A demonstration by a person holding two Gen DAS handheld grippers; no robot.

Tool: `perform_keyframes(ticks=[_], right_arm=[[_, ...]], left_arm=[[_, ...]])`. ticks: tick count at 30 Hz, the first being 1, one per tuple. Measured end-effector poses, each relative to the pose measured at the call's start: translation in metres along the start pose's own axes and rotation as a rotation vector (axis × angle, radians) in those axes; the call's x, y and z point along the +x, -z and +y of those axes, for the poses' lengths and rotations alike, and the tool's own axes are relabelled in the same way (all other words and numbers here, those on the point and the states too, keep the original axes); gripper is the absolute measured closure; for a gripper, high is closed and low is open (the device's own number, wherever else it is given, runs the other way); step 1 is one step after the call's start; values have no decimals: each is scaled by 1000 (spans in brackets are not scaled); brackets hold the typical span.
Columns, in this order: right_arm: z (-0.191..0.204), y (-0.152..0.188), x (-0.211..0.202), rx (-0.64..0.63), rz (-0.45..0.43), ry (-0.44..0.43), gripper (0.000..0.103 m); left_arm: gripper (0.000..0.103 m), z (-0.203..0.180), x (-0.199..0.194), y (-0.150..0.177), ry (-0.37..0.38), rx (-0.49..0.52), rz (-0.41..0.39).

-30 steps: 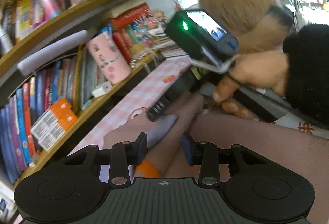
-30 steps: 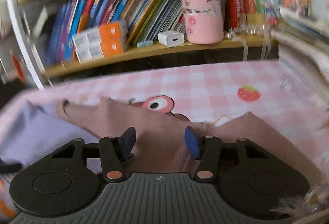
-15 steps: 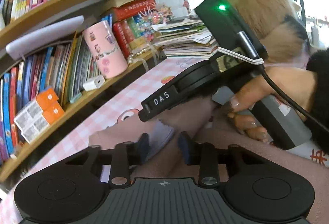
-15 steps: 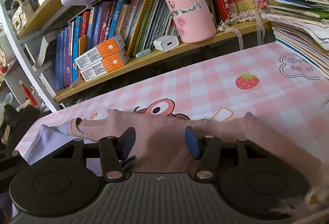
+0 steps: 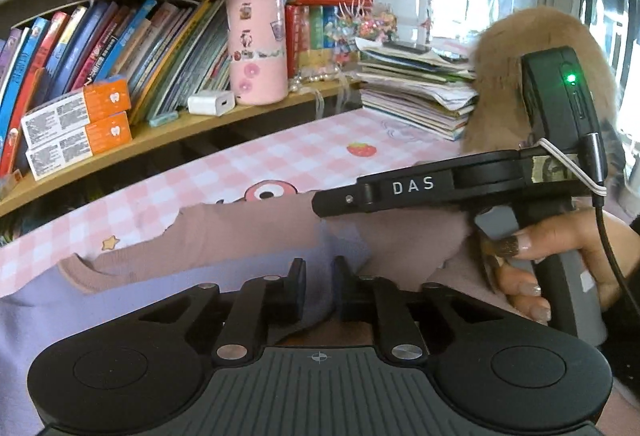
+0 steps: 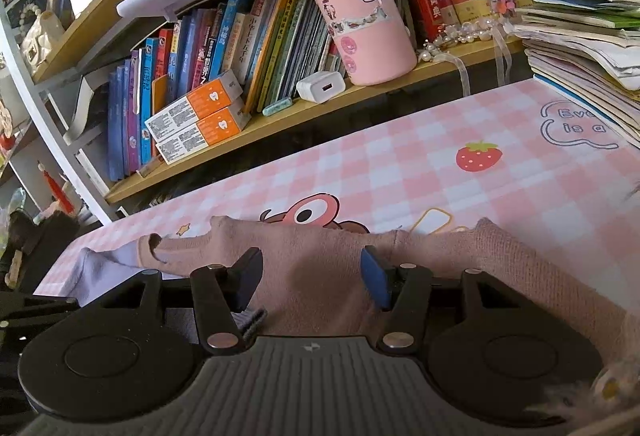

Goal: Fold clothes

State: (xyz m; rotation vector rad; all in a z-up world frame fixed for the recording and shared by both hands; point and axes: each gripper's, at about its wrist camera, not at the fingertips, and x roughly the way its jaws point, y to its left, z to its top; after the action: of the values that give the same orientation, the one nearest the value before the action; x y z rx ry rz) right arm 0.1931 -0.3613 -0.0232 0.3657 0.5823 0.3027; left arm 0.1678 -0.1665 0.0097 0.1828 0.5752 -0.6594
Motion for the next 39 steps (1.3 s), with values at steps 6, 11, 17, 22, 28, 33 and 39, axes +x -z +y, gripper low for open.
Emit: perform_keyframes(ticks=[6,11,17,22,28,33,39], right_arm=[[-1,0,0,4,0,-10,48],[0,0,-1,3,2,-14,46],[1,0,0,-12,4,-2,46],[6,1,1,-35,8,18,46],[10,2,3,-42,7,36,45],[11,2,2,-35,1,45,44],[8,3,0,-18,-2,25,42]], left_arm=[[97,54,-61,1,-70,-129,-177],[98,140,-148,28,-374,-226,-255],[101,230,-256,92,-812,-346,-241],[101,266,-301,148,-1022,-405,-162],[100,246,-286,156,-917,-364,-109],[91,181,-226,112,-564,-182,-147],[61,130,-128,73,-277,-100,-68]])
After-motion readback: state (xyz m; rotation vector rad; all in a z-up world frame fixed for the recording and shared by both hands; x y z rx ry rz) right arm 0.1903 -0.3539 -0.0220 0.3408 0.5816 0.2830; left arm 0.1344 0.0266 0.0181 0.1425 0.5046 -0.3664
